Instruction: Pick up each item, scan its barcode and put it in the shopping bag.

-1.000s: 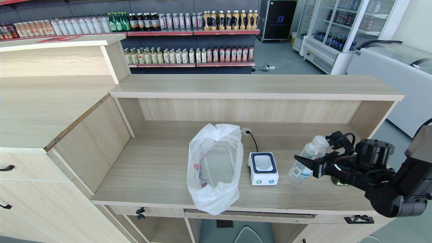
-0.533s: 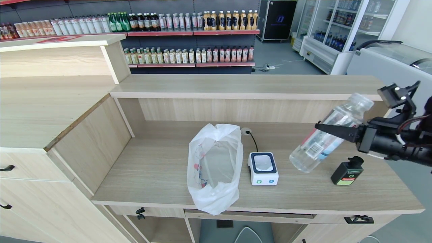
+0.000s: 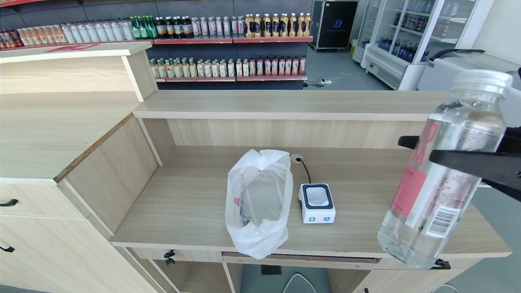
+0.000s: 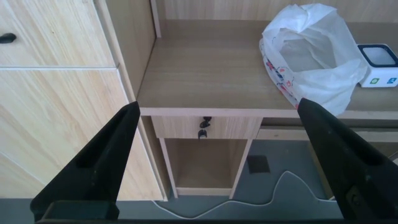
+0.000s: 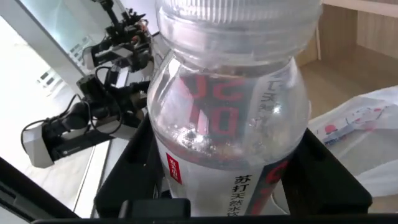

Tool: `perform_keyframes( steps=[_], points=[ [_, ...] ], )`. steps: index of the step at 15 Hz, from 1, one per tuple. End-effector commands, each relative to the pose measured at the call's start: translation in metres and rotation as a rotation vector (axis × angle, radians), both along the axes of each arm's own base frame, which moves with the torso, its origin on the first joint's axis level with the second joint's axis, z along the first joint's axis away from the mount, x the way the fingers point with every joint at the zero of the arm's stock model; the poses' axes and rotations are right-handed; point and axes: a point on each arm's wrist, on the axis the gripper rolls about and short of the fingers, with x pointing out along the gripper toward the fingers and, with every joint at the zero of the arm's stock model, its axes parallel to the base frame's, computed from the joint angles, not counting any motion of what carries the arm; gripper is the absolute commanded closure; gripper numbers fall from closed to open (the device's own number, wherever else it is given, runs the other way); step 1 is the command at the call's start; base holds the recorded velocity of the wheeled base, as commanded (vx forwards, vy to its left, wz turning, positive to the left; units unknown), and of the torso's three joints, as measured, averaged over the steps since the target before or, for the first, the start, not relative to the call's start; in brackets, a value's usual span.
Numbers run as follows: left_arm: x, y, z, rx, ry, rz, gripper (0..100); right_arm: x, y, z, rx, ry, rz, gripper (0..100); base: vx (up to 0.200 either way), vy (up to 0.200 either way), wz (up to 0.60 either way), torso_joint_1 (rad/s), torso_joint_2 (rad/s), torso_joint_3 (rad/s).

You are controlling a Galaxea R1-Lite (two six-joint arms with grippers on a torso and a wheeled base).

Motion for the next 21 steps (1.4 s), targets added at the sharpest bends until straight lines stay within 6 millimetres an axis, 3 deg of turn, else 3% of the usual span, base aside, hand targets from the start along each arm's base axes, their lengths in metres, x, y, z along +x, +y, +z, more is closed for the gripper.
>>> perform_keyframes(
  steps=[1, 4, 10, 16, 21],
  points=[
    [0.000, 0.000, 0.000, 0.000, 0.001, 0.001, 0, -0.013, 0.008, 0.007, 0.015, -0.006, 0.063, 100, 0.000, 0.000, 0.00, 0.000, 0.00, 0.000],
    [0.000, 0.000, 0.000, 0.000, 0.001, 0.001, 0, -0.012, 0.010, 0.009, 0.018, 0.001, 0.075, 100, 0.000, 0.000, 0.00, 0.000, 0.00, 0.000],
    [0.000, 0.000, 0.000, 0.000, 0.001, 0.001, 0, -0.006, 0.017, 0.045, 0.081, 0.144, 0.147, 100, 0.000, 0.000, 0.00, 0.000, 0.00, 0.000],
    [0.000, 0.000, 0.000, 0.000, 0.001, 0.001, 0, -0.008, 0.028, 0.044, 0.057, 0.163, 0.246, 100, 0.000, 0.000, 0.00, 0.000, 0.00, 0.000],
    [0.000, 0.000, 0.000, 0.000, 0.001, 0.001, 0, 0.003, 0.034, 0.063, 0.071, 0.196, 0.282, 100, 0.000, 0.000, 0.00, 0.000, 0.00, 0.000]
  ],
)
